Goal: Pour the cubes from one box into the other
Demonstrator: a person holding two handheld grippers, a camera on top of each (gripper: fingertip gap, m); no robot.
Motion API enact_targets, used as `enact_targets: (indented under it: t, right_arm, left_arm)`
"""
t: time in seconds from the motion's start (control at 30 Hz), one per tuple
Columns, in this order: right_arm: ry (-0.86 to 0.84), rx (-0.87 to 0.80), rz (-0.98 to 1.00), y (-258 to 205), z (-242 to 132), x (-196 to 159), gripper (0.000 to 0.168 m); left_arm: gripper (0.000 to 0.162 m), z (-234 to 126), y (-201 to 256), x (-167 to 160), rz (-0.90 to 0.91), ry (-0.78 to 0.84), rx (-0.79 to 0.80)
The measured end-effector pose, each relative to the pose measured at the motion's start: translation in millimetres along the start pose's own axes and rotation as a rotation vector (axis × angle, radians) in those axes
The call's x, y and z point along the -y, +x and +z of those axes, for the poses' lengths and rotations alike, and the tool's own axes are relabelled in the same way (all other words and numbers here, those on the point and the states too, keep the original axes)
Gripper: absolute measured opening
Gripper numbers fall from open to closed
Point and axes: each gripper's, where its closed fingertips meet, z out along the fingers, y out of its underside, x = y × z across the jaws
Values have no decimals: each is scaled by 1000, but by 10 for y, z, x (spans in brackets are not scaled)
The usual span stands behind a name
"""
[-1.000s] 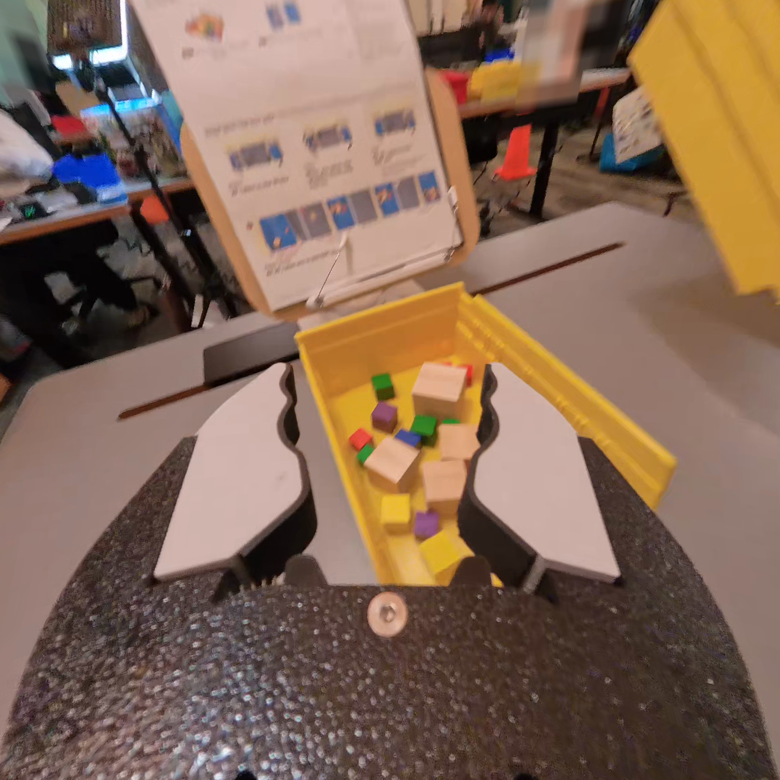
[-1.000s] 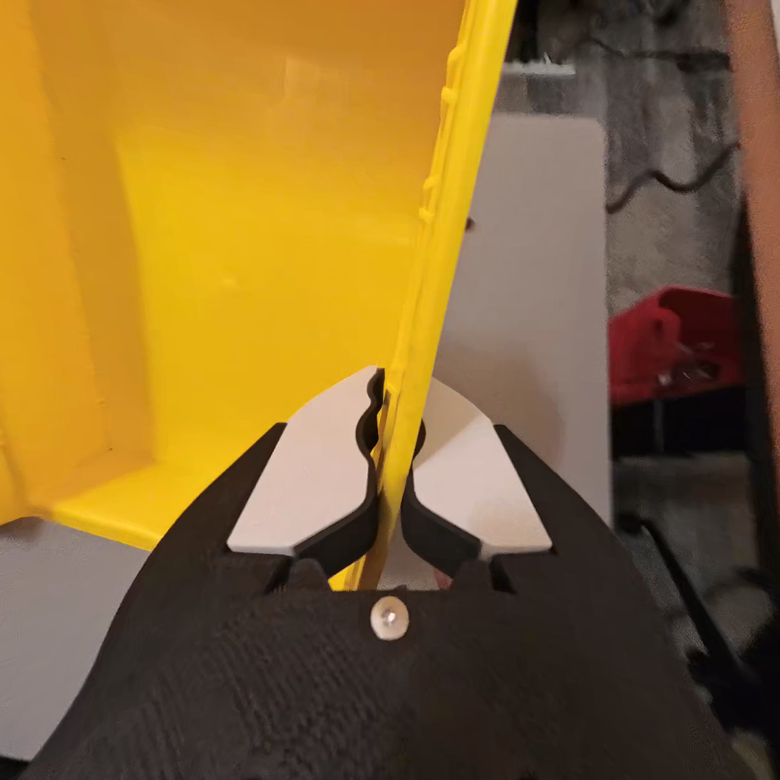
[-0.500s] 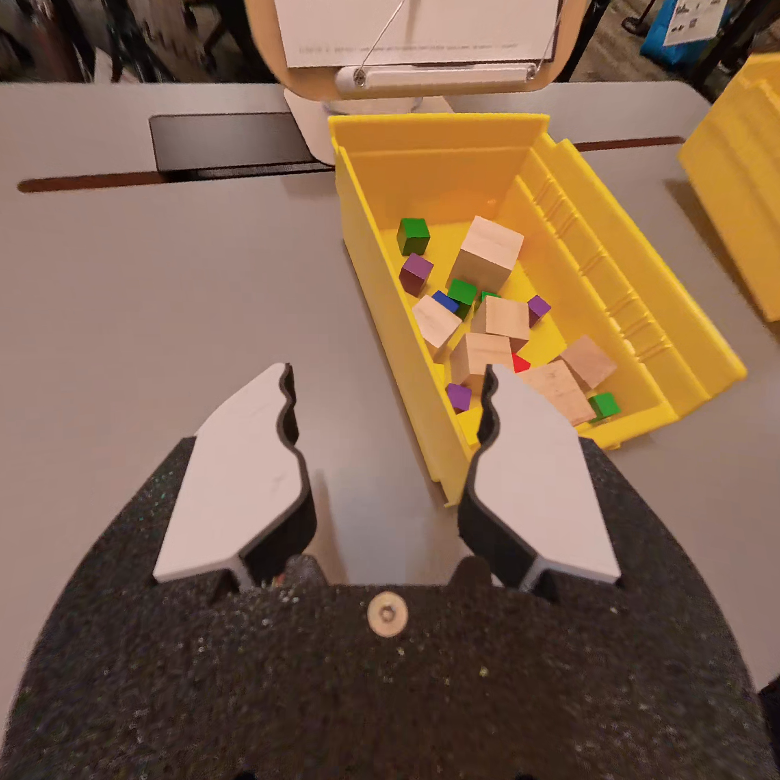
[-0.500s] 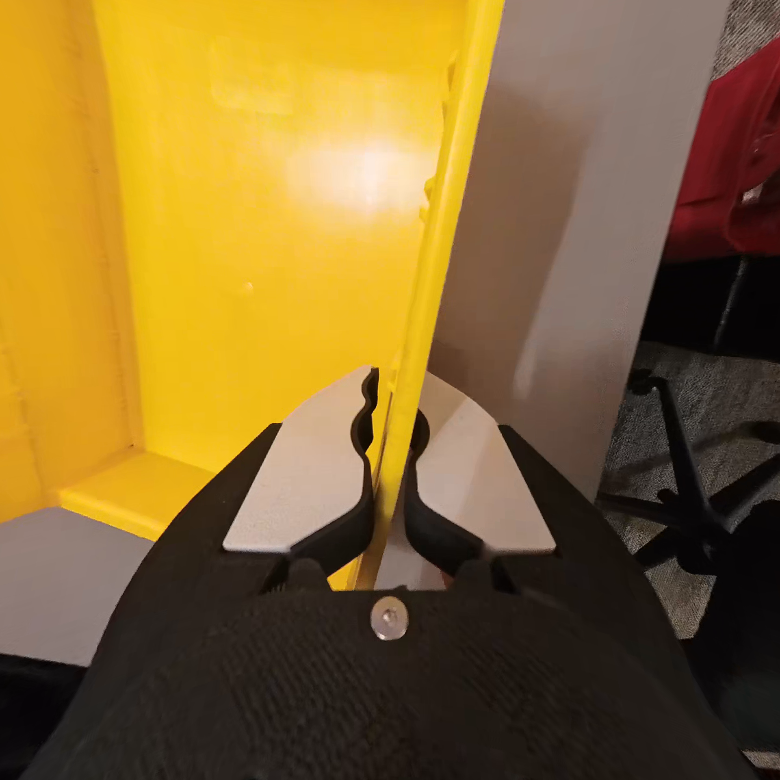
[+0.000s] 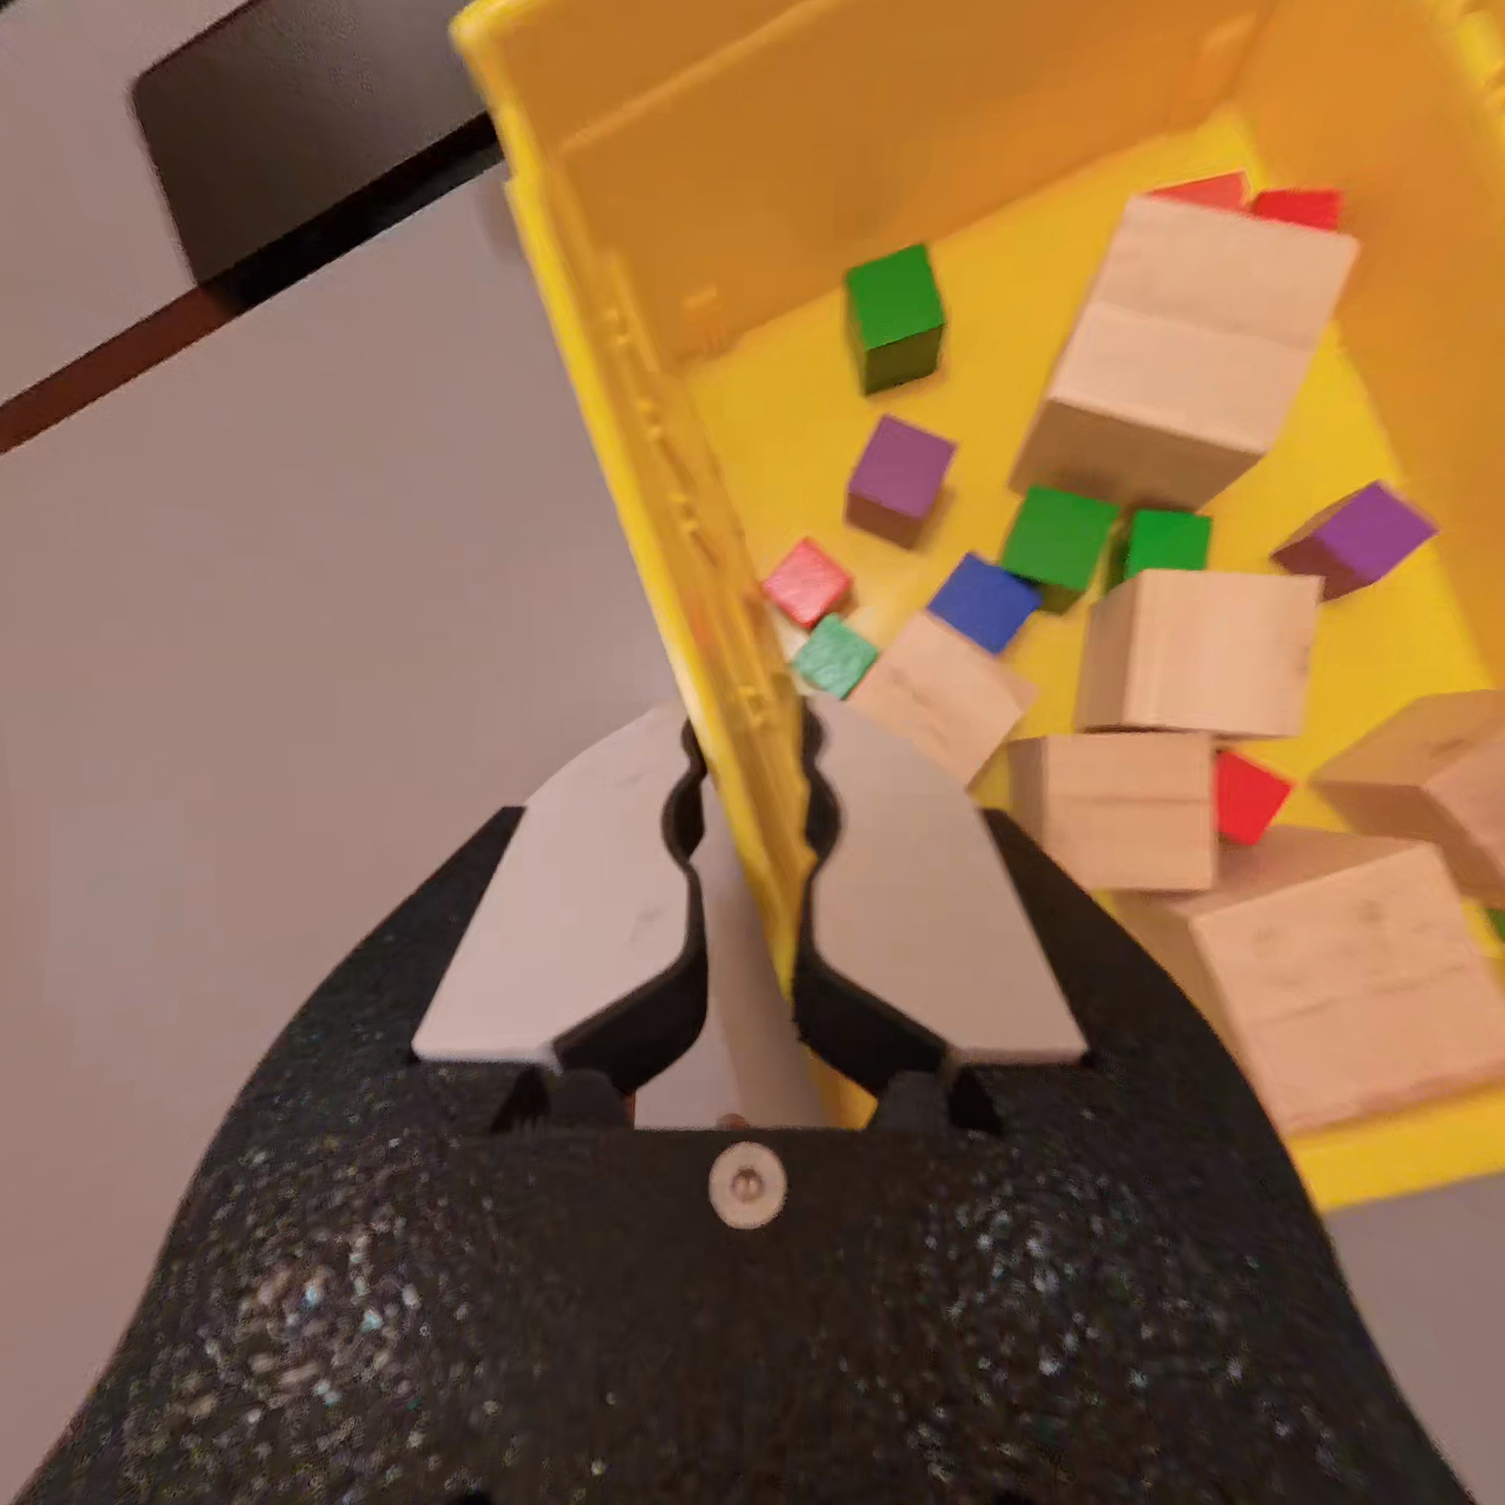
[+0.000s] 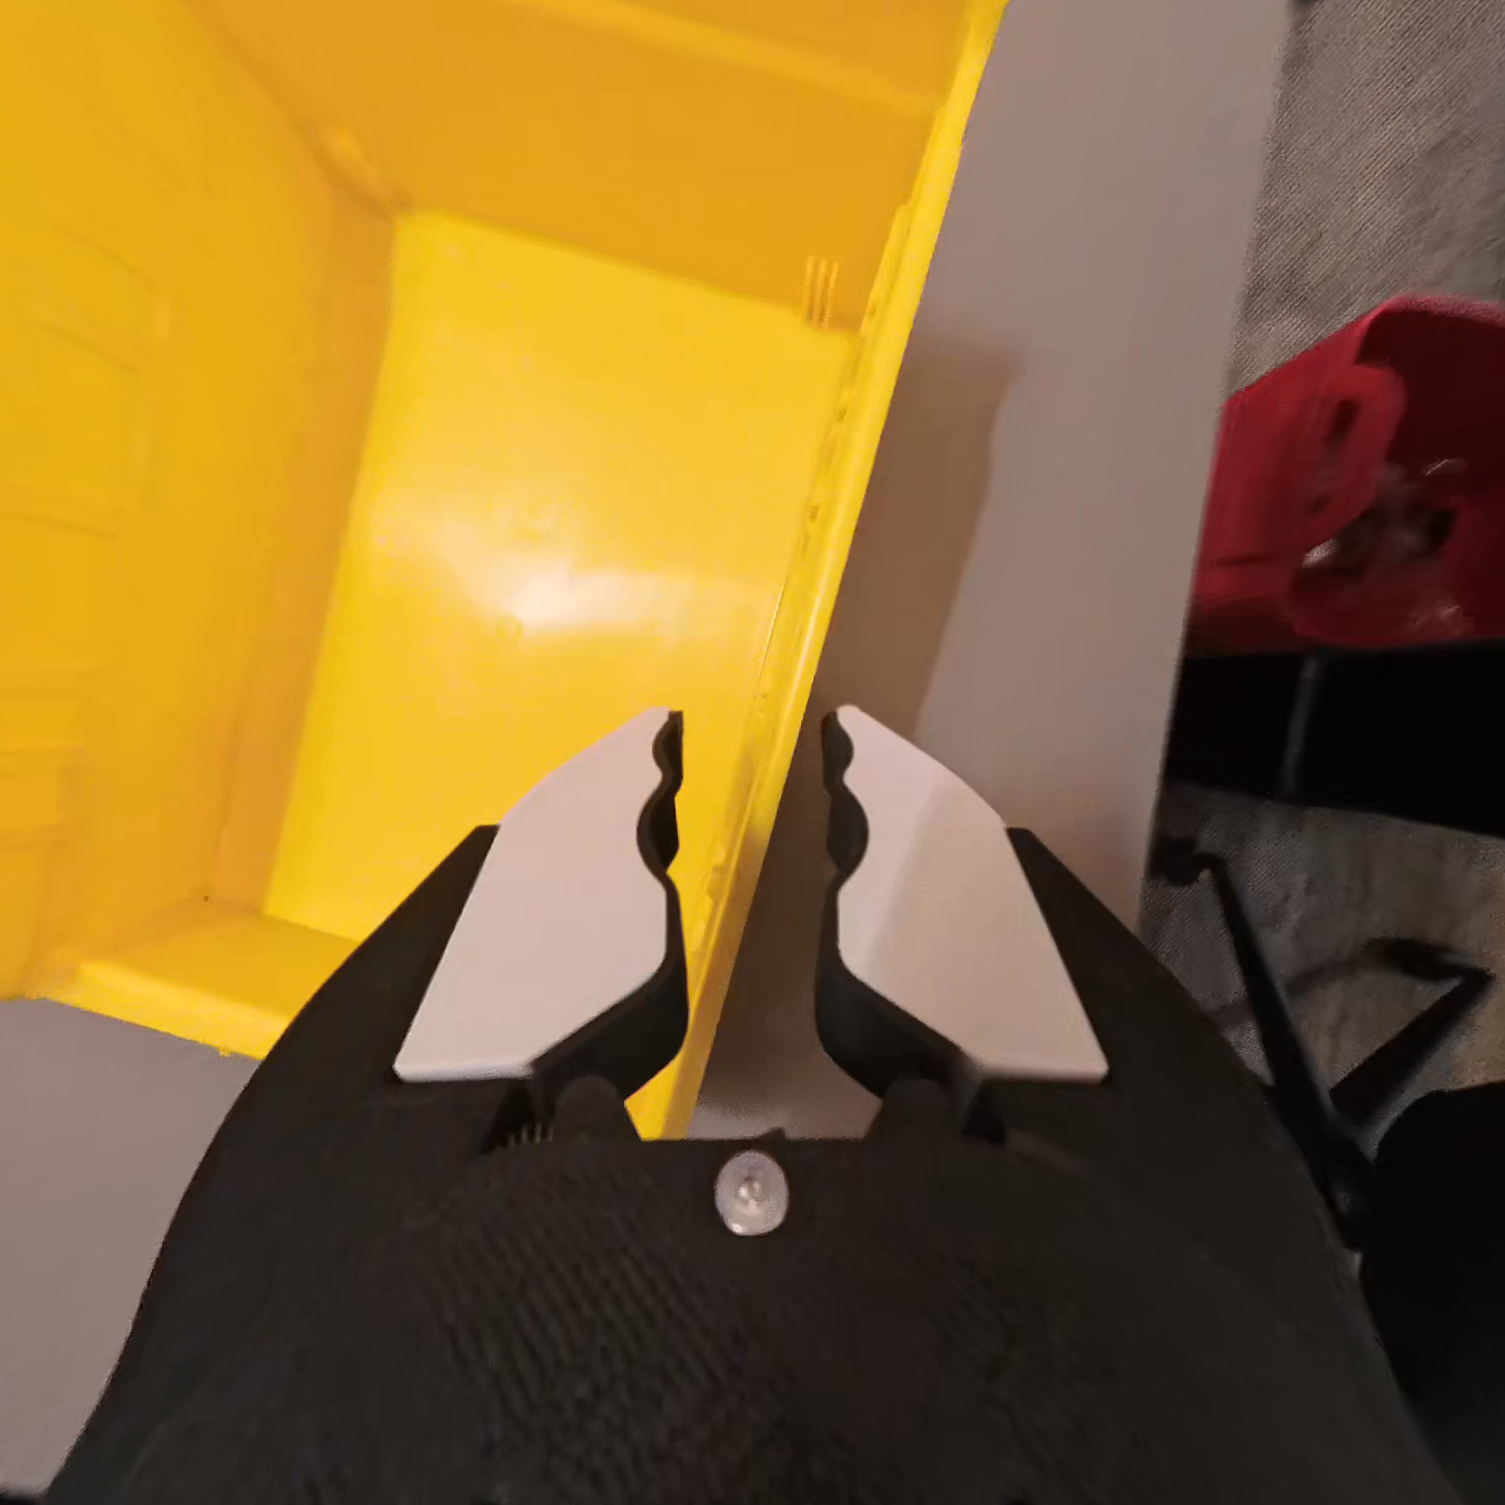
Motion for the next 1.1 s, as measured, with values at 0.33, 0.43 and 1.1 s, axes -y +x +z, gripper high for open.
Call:
enact_targets:
  t: [0.33, 0.43, 1.1]
  right_arm:
    - [641, -42, -186, -1177, -1061, 631, 87]
    - [658, 88, -243, -1841, -1047, 653, 94]
    - [1054, 58, -462, -3964, -945, 1129, 76]
  left_arm:
    - [6, -12, -599, -169, -248, 135, 70]
    - [6, -60, -954, -338, -295, 111, 108]
    - [72, -744, -2215, -382, -183, 193, 438]
